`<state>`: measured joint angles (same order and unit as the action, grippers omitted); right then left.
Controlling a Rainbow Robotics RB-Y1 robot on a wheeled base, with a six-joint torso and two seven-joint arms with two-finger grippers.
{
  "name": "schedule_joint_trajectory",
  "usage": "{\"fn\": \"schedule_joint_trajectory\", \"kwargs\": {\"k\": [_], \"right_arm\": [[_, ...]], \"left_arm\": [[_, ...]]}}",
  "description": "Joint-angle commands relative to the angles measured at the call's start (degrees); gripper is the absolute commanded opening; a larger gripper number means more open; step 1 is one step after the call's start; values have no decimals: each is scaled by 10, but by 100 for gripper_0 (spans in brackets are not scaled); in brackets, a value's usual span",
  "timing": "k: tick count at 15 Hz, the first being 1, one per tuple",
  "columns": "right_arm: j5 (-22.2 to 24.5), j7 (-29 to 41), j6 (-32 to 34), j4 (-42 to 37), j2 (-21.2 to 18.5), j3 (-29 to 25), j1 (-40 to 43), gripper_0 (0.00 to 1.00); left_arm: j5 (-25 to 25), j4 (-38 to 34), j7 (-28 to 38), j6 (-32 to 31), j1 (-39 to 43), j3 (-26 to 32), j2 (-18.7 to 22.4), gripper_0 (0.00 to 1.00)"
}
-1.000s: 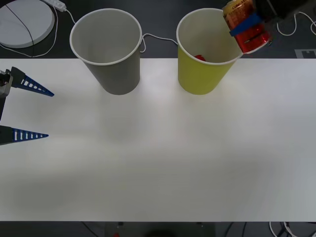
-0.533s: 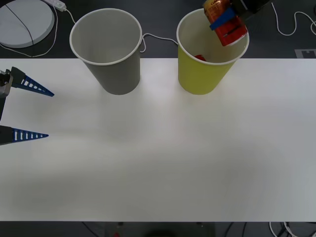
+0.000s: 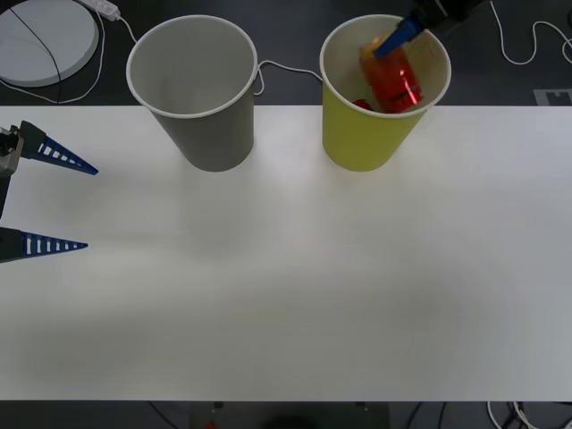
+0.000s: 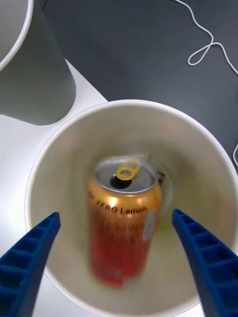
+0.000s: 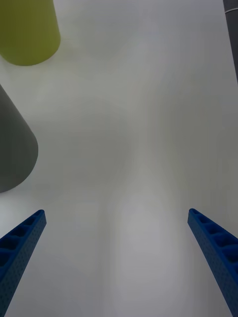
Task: Put the can into the green bin and the plastic bottle into the gray bin
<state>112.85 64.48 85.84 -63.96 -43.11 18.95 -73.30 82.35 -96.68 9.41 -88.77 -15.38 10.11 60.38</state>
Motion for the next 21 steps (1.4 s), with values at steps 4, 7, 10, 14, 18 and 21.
{"fn": "schedule_joint_trajectory", "kwargs": {"k": [4, 7, 10, 14, 18, 21], "right_arm": [[-91, -39, 32, 0, -45, 0, 0, 100], [-153, -121, 42, -1, -77, -42, 26, 100], [-200, -212, 42, -1, -101, -82, 65, 100], [-296, -333, 42, -1, -150, -83, 126, 100], [-341, -435, 42, -35, -181, -107, 201, 100], [-350, -487, 42, -79, -185, -168, 287, 100]], "left_arm": [[0, 0, 0, 0, 0, 0, 0, 100], [0, 0, 0, 0, 0, 0, 0, 100], [0, 0, 0, 0, 0, 0, 0, 100], [0, 0, 0, 0, 0, 0, 0, 100], [0, 0, 0, 0, 0, 0, 0, 100], [0, 0, 0, 0, 0, 0, 0, 100]]}}
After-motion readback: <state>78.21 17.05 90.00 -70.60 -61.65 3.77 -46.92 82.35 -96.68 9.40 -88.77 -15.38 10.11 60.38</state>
